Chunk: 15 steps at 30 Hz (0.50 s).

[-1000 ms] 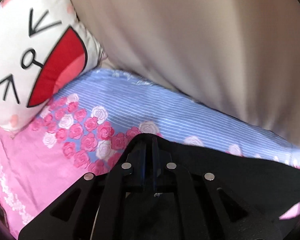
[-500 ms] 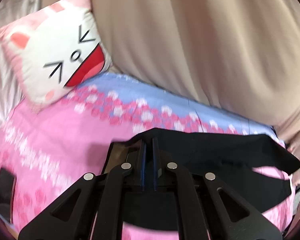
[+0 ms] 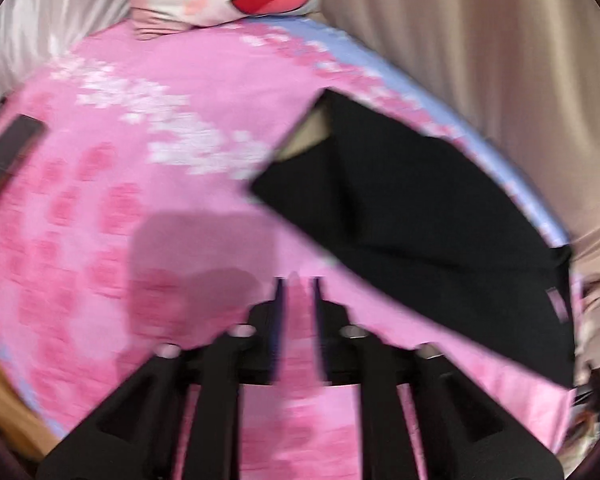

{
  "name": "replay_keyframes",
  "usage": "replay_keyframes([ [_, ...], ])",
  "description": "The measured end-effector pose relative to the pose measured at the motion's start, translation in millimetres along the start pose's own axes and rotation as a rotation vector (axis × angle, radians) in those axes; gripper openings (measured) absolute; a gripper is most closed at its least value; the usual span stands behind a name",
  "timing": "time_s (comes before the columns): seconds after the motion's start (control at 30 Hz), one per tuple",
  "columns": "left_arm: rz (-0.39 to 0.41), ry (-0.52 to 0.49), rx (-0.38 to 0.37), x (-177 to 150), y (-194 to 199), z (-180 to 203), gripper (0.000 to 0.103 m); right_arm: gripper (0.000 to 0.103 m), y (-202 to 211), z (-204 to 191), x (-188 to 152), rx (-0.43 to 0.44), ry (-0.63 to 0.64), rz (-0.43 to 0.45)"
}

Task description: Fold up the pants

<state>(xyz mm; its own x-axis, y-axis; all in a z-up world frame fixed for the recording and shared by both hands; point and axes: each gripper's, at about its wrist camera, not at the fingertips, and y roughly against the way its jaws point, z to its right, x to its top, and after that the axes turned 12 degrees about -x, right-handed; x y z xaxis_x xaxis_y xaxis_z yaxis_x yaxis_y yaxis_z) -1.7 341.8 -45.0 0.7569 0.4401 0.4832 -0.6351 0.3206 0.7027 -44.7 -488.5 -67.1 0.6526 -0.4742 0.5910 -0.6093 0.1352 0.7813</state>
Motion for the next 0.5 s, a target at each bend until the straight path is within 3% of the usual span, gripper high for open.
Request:
replay_keyframes([
  [0.03, 0.014, 0.014, -0.044, 0.3, -4.5, 9.1, 0.053, 0.037, -2.0, -2.6, -3.3, 0.052, -0.039, -0.016],
  [0.07, 0.027, 0.033, -0.085, 1.2, -8.8, 15.5, 0.076, 0.050, -1.8, -5.5, -4.1, 0.076, -0.059, -0.018],
  [0.1, 0.034, 0.055, -0.129, 4.1, -15.8, 22.8, 0.084, 0.055, -2.6, -8.9, -5.3, 0.120, -0.092, -0.021],
  [0.2, 0.015, 0.163, -0.192, 18.4, -40.0, 28.3, 0.086, 0.061, -12.9, -13.1, -3.6, 0.252, -0.199, -0.083],
  [0.23, -0.009, 0.212, -0.216, 22.0, -49.9, 26.6, 0.086, 0.061, -21.5, -13.0, -3.7, 0.316, -0.271, -0.141],
  [0.27, -0.028, 0.245, -0.232, 24.3, -57.5, 23.9, 0.086, 0.061, -26.1, -13.4, -4.5, 0.325, -0.303, -0.177],
  [0.33, -0.061, 0.330, -0.251, 29.2, -72.7, 17.9, 0.086, 0.061, -35.9, -14.3, -7.4, 0.273, -0.337, -0.247],
  [0.43, -0.039, 0.329, -0.231, 35.9, -74.6, 21.3, 0.085, 0.061, -48.5, -16.8, -11.4, 0.159, -0.325, -0.266],
  [0.5, -0.039, 0.341, -0.204, 40.6, -80.6, 21.9, 0.076, 0.062, -56.9, -24.3, -11.4, 0.156, -0.325, -0.247],
])
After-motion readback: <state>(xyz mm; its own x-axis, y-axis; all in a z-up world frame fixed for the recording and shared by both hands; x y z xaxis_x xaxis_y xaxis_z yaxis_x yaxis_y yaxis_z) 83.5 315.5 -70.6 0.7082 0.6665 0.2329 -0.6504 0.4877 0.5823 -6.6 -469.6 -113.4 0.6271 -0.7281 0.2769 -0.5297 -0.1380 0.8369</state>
